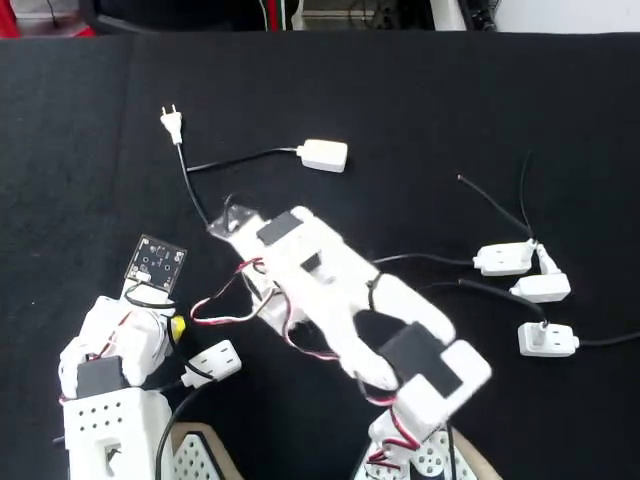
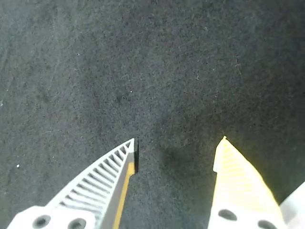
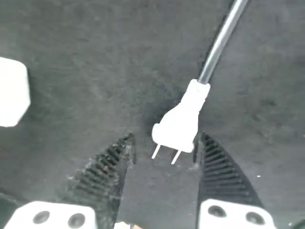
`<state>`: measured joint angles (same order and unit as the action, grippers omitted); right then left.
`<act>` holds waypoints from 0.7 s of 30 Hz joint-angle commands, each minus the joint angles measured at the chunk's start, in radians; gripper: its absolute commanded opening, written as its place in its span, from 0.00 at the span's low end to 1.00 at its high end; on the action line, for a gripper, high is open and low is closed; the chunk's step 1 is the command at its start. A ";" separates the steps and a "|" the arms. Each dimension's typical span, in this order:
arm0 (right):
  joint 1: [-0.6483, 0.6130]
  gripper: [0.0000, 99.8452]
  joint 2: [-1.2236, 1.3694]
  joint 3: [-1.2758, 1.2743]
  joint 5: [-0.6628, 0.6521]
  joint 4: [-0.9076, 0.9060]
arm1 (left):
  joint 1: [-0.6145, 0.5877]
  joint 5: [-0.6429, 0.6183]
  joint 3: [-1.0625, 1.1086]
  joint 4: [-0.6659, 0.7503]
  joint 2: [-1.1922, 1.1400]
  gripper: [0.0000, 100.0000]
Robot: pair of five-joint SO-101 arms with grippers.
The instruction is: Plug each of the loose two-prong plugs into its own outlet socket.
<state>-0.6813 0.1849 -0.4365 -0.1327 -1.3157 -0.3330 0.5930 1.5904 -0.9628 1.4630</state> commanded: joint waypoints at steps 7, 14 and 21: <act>0.002 0.21 0.067 0.067 0.012 0.029 | 0.007 0.006 -0.005 -0.002 0.009 0.27; 0.018 0.21 -0.030 0.085 0.006 -0.002 | 0.007 0.006 -0.007 -0.002 0.009 0.27; 0.017 0.21 -0.180 0.039 -0.012 -0.032 | 0.008 0.006 -0.007 -0.002 0.009 0.27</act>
<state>-0.6736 0.0667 -0.3997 -0.1373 -1.3387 -0.3330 0.5930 1.5904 -0.9628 1.4630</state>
